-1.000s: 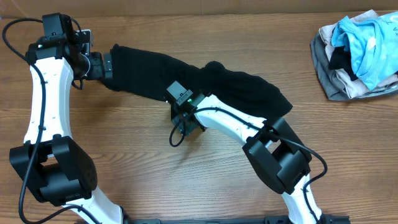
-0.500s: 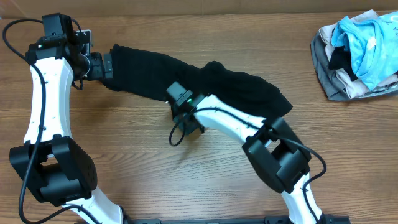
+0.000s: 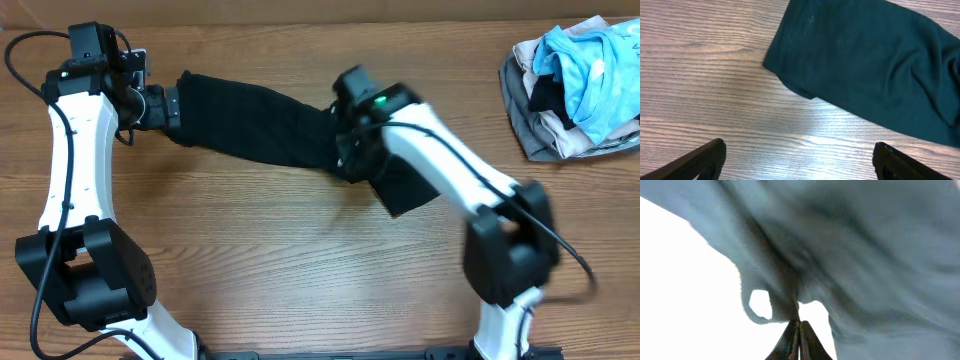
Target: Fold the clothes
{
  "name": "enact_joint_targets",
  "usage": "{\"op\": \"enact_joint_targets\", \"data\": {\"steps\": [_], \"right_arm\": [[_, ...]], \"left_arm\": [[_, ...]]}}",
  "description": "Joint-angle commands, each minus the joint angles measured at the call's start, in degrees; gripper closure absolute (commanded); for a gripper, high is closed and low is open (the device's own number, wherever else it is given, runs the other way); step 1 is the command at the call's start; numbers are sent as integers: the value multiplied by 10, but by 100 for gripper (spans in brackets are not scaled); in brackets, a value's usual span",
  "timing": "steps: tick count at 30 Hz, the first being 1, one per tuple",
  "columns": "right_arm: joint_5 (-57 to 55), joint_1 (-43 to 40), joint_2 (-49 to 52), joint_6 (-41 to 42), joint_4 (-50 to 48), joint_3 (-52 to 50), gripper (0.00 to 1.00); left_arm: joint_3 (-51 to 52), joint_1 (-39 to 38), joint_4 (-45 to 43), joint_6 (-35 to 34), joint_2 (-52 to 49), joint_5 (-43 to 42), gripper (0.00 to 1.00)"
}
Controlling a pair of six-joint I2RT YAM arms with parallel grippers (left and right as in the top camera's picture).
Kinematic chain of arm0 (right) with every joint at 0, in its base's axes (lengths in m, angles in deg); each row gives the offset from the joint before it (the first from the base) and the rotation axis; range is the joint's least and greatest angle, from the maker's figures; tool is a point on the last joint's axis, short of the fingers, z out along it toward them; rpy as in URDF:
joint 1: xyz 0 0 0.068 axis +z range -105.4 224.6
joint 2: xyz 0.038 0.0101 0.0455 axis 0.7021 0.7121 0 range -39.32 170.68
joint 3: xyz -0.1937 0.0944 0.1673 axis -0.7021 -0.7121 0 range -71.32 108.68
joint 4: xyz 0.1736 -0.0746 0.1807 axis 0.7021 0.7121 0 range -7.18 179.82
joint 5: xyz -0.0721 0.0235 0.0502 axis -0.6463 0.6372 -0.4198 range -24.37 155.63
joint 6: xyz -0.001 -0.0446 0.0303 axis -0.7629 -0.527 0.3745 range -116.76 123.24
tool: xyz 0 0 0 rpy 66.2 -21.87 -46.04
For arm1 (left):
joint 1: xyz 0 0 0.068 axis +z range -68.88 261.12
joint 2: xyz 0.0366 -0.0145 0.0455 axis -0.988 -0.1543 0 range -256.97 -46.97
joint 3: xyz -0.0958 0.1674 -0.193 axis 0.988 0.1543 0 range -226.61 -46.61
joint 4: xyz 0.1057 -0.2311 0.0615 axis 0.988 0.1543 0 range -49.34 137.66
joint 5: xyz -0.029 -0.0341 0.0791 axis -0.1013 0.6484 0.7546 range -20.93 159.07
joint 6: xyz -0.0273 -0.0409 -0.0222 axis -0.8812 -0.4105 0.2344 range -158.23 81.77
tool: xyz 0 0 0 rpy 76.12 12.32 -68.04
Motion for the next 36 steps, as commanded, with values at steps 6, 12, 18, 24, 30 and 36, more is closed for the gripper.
{"op": "enact_joint_targets", "data": {"steps": [6, 12, 18, 24, 30, 36], "right_arm": [[1, -33, -85, 2, 25, 17, 96], [1, -33, -65, 9, -4, -10, 96], [-3, -44, -57, 11, -44, -45, 96], [-3, -75, -38, 31, -103, -59, 96], [17, -110, -31, 37, -139, -59, 33], [98, -106, -32, 38, -137, -56, 30]], "left_arm": [[6, -2, 0, -6, -6, -4, 4], [6, -2, 1, -6, -6, -4, 4], [6, -2, 0, -6, -6, -4, 4], [6, -5, -2, -6, -6, -4, 4], [6, -5, -2, -6, -6, -4, 4], [6, -8, -2, -6, -6, -4, 4]]}}
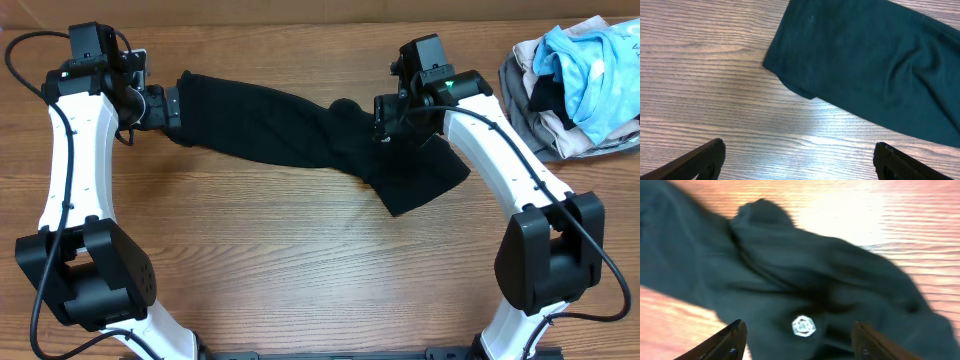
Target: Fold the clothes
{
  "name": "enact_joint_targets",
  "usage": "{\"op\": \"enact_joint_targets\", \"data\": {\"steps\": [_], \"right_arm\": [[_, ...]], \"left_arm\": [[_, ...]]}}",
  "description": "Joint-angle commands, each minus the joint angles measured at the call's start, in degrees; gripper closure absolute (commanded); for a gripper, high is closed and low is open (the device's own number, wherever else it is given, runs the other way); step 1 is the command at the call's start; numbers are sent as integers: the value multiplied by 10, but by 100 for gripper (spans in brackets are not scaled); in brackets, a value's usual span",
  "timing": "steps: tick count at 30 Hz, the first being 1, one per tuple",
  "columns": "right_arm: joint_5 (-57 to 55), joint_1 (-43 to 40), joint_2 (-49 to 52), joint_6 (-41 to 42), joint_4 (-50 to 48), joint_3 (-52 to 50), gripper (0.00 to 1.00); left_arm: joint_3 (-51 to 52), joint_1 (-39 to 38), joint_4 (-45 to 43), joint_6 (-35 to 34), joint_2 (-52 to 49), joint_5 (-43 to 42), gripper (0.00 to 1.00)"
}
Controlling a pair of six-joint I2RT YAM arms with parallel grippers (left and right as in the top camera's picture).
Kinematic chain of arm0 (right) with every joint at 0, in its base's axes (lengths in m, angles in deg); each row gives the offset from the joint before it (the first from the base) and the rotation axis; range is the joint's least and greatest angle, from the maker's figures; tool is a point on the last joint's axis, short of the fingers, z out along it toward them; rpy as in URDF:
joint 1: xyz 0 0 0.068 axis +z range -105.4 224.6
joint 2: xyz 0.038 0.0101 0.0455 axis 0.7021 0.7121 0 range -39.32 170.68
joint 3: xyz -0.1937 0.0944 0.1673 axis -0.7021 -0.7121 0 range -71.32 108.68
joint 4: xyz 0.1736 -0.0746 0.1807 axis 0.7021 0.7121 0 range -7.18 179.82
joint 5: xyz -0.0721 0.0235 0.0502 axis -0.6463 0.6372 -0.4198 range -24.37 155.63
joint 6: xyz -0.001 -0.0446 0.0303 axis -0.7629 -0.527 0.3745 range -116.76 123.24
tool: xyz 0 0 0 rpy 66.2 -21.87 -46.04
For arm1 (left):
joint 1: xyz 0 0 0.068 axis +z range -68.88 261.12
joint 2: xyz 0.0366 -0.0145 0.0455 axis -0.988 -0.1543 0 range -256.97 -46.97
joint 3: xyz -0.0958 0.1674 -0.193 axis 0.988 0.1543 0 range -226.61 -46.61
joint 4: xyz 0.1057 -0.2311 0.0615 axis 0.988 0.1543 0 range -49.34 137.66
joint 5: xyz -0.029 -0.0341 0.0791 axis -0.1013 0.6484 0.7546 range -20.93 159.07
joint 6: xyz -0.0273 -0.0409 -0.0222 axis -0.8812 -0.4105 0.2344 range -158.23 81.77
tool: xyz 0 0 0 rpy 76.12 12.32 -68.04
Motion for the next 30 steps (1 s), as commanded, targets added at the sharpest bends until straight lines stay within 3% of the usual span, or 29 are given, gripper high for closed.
{"op": "enact_joint_targets", "data": {"steps": [1, 9, 13, 18, 26, 30], "right_arm": [[67, 14, 0, 5, -1, 0, 30], [-33, 83, 6, 6, 2, -20, 31], [-73, 106, 27, -39, -18, -30, 30], [-132, 122, 71, -62, -43, -30, 24], [-140, 122, 94, -83, -88, -30, 21], [-140, 121, 94, -85, -106, -30, 26]], "left_arm": [[5, -8, -1, -6, -6, -5, 3], [5, -8, -1, -6, -6, -5, 3], [5, -8, -2, -6, -6, -5, 3], [5, -8, 0, -6, -6, -4, 3], [5, -8, -1, -6, -6, -4, 2], [5, -8, -1, -6, -6, -4, 2]]}}
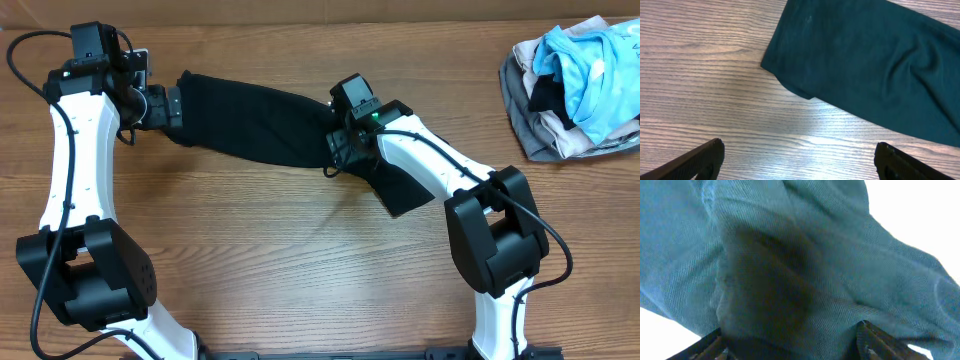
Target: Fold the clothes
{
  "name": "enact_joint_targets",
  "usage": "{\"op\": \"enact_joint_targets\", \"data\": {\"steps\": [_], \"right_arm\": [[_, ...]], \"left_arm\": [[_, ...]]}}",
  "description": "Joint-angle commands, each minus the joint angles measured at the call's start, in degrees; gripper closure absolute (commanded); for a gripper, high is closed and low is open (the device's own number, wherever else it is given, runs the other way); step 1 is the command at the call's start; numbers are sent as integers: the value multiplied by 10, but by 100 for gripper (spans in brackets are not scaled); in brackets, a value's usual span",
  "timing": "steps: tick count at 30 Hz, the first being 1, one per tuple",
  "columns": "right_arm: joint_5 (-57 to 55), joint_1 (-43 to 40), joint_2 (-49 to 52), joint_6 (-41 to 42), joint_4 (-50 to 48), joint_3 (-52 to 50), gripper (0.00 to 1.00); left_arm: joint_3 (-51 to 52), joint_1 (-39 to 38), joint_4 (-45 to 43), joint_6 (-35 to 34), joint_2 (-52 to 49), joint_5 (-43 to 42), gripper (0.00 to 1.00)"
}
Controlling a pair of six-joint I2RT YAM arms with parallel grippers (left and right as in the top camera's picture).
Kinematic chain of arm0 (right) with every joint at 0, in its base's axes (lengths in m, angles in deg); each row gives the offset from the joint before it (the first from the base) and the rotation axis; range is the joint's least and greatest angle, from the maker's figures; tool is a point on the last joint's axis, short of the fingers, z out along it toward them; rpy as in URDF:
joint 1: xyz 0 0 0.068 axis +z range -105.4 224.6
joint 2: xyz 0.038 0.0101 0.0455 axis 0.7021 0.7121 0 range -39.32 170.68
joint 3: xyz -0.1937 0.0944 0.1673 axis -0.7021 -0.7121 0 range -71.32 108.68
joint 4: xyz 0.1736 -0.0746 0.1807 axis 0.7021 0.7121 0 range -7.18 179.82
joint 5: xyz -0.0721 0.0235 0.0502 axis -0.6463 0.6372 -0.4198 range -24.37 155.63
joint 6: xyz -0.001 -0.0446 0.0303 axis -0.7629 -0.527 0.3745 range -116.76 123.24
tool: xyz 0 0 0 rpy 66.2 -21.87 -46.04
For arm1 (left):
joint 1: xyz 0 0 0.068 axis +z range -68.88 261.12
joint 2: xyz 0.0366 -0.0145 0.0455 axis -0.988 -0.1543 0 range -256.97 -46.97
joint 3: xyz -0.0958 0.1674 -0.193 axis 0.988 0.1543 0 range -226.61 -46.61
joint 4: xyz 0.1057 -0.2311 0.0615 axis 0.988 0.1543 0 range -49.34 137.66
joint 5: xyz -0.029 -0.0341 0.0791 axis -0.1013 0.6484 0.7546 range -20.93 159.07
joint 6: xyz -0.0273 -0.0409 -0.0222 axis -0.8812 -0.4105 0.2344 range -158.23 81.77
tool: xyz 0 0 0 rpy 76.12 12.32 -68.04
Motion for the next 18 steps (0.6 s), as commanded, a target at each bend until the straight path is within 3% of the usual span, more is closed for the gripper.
{"op": "enact_joint_targets", "data": {"steps": [1, 12, 18], "right_arm": [[-10, 2, -5, -11, -11, 0, 27], [-10, 2, -5, -12, -44, 0, 34], [-10, -1, -5, -12, -61, 0, 53]], "left_arm": [[5, -4, -1, -6, -6, -4, 2], [5, -4, -1, -6, -6, -4, 2], [5, -4, -1, -6, -6, -4, 3]]}}
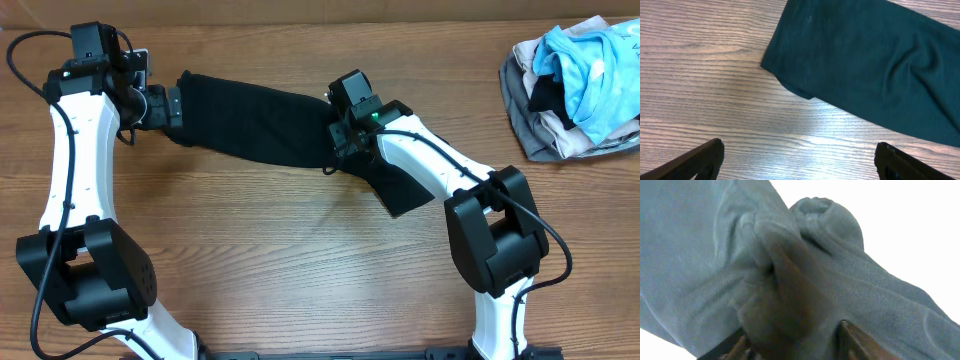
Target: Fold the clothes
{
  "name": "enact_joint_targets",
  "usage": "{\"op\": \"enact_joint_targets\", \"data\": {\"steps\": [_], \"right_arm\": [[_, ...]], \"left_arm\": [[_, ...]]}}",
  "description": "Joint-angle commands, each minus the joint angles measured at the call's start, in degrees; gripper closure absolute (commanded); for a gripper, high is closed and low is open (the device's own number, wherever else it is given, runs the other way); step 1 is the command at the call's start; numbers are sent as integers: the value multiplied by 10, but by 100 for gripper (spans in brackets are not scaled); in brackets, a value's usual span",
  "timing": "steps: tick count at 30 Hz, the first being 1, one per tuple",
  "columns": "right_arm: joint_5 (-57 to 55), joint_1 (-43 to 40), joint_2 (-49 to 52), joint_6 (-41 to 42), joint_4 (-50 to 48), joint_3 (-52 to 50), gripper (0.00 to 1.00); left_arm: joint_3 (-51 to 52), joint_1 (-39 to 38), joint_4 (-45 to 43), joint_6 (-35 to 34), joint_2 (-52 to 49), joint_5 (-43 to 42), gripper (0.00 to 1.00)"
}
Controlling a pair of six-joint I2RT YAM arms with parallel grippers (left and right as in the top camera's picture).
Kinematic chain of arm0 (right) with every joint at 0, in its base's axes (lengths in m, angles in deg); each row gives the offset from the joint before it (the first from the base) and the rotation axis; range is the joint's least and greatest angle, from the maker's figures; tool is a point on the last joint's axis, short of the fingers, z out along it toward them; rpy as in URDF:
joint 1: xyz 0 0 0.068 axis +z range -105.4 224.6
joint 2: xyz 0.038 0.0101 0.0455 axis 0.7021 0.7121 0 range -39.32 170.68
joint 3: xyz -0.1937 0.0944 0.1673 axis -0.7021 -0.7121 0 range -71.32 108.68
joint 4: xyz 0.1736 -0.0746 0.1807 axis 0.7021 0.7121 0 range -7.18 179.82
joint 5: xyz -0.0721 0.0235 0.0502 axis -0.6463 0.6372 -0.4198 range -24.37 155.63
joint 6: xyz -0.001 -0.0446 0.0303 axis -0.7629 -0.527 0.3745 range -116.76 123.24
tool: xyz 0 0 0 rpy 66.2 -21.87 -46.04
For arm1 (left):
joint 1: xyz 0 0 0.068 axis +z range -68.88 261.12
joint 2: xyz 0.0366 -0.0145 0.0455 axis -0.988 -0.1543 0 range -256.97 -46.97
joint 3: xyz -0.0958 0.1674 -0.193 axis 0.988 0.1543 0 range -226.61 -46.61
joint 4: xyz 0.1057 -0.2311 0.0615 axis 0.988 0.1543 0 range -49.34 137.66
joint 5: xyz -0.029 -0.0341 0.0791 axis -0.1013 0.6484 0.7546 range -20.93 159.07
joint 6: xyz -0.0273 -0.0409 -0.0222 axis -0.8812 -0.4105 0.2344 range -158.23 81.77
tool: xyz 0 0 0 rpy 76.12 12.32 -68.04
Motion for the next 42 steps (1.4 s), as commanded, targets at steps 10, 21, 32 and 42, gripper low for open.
{"op": "enact_joint_targets", "data": {"steps": [10, 21, 32, 42], "right_arm": [[2, -21, -23, 21, 23, 21, 96], [98, -31, -170, 31, 215, 96, 96], [145, -30, -184, 49, 340, 91, 96], [144, -30, -184, 49, 346, 91, 96]], "left_arm": [[5, -4, -21, -6, -5, -5, 9], [-21, -5, -37, -5, -3, -68, 8], [-20, -23, -52, 92, -4, -162, 8], [-21, -104, -219, 142, -82, -146, 0]]}}
